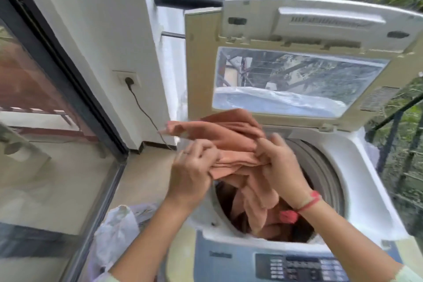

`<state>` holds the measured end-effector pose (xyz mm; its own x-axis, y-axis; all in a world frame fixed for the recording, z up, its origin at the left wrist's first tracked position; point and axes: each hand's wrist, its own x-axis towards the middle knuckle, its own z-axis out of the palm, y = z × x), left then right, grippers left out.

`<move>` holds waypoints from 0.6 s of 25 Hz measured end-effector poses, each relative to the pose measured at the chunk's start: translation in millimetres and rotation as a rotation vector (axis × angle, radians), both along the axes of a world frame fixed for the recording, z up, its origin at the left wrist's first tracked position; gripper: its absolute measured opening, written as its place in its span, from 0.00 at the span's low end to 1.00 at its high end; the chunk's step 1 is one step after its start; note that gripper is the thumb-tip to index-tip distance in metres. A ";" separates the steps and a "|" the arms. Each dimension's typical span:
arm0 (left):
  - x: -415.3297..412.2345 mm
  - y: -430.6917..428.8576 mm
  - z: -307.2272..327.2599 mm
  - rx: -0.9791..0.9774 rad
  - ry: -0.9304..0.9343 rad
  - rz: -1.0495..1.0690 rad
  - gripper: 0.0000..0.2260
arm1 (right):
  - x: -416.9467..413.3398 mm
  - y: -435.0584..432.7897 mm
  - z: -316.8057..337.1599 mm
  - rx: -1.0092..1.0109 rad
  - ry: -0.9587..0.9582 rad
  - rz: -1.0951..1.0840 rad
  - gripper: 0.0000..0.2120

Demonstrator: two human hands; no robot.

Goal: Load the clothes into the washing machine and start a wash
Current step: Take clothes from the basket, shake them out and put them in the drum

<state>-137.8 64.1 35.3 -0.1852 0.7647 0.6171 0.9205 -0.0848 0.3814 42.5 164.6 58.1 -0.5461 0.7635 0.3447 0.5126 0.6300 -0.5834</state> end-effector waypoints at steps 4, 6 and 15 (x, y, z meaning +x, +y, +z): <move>83.8 87.8 -41.9 -0.466 0.209 -0.109 0.05 | 87.5 52.3 -64.1 0.167 -0.415 -0.102 0.11; 101.6 110.4 -80.8 -0.921 0.260 -0.122 0.07 | 112.0 69.7 -115.7 -0.218 -1.109 0.181 0.17; 80.1 82.5 -162.1 -1.557 -0.041 -0.161 0.16 | 128.2 88.8 -133.2 -0.610 -0.774 0.244 0.15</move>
<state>-57.7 146.6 -126.8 -0.0380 0.6340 -0.7724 0.9281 0.3090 0.2079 170.7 253.3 -75.1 -0.6185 0.5288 -0.5812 0.7833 0.4740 -0.4023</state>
